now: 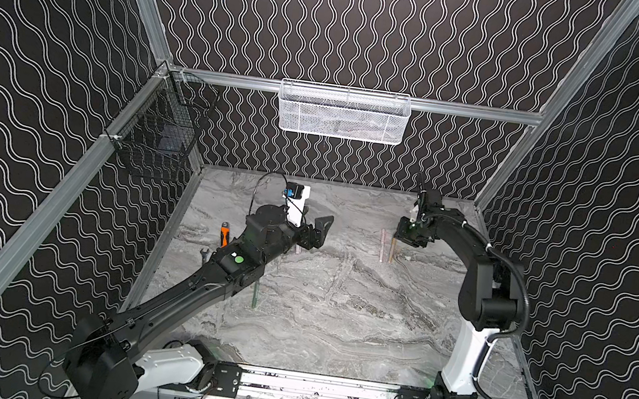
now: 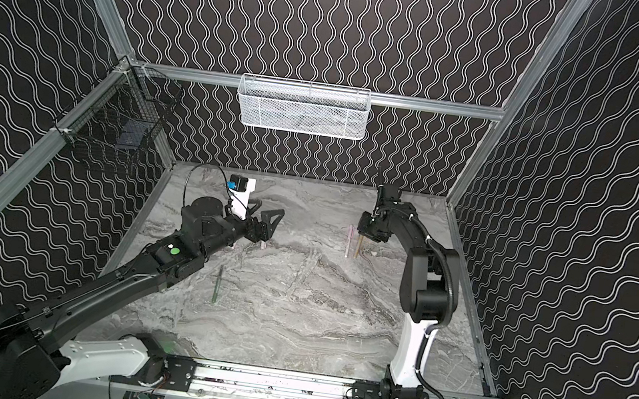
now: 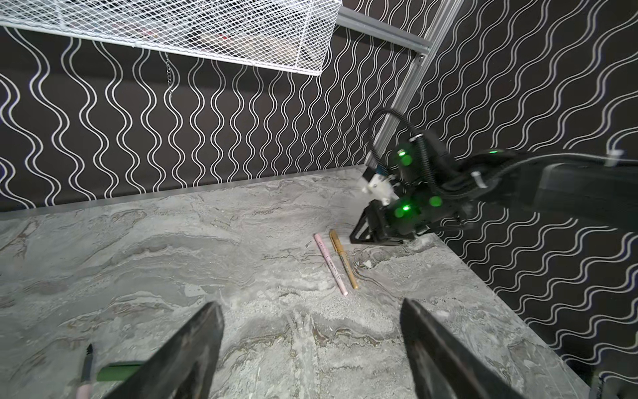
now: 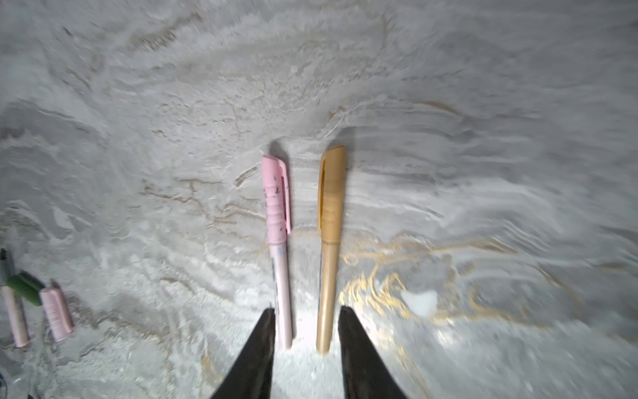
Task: Insert the pens into the pen caps
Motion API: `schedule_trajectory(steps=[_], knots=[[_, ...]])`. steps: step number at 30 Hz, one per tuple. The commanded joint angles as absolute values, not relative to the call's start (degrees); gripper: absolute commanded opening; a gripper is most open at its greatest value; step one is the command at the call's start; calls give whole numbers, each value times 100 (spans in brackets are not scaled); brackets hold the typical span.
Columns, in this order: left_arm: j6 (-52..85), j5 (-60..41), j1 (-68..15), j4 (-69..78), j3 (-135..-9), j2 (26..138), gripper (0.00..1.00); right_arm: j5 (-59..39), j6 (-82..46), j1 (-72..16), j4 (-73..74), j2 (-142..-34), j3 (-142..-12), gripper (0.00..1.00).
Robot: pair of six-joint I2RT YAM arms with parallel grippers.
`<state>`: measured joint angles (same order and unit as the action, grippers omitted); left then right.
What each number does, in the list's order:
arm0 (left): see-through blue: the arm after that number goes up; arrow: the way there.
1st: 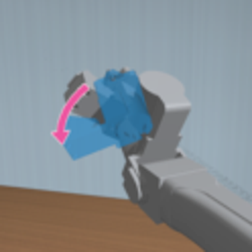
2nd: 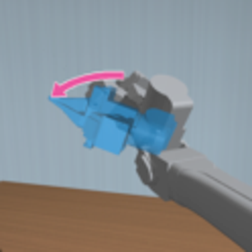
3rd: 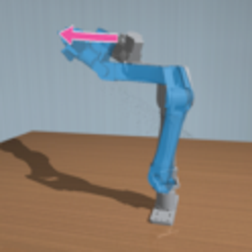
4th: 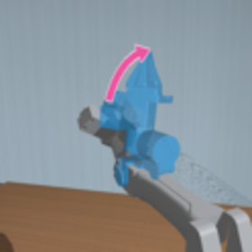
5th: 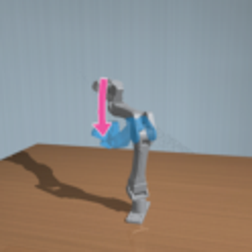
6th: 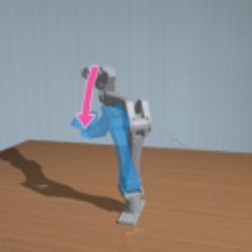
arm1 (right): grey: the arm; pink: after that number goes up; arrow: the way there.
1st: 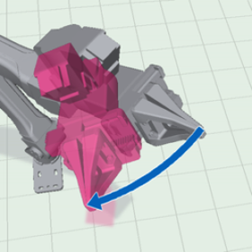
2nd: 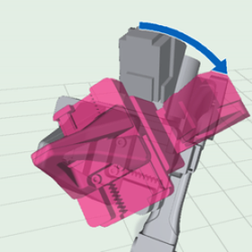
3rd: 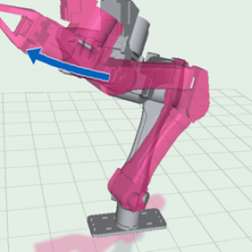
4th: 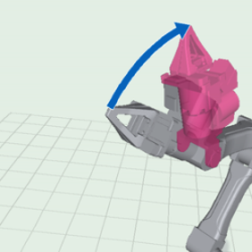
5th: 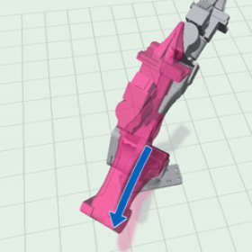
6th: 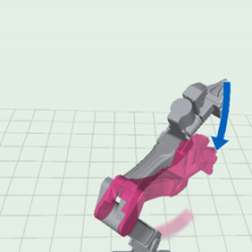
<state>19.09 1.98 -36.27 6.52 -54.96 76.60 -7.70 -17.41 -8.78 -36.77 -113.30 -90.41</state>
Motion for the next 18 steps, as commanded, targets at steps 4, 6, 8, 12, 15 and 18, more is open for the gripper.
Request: schedule_trajectory(steps=[4,6,8,12,15,18], knots=[[2047,783,-3344,120,-5790,7964,77,-423,-2188,-1378,-3146,-10283,-8302,33],[2108,984,-3148,-138,-5895,8102,73,-338,-2197,-1606,-3025,-9967,-8046,33],[2149,1294,-2884,-523,-6075,8309,65,-272,-2286,-1763,-2966,-9653,-7815,33],[2204,1614,-2332,-1357,-6524,8918,57,-669,-2540,-1926,-2568,-9019,-7199,33],[2145,1221,-1857,-2214,-7040,9527,53,-801,-2594,-2055,-2467,-8666,-6902,33],[1804,618,-1565,-2882,-7434,10055,54,-1092,-2654,-2092,-2274,-8379,-6579,34]])
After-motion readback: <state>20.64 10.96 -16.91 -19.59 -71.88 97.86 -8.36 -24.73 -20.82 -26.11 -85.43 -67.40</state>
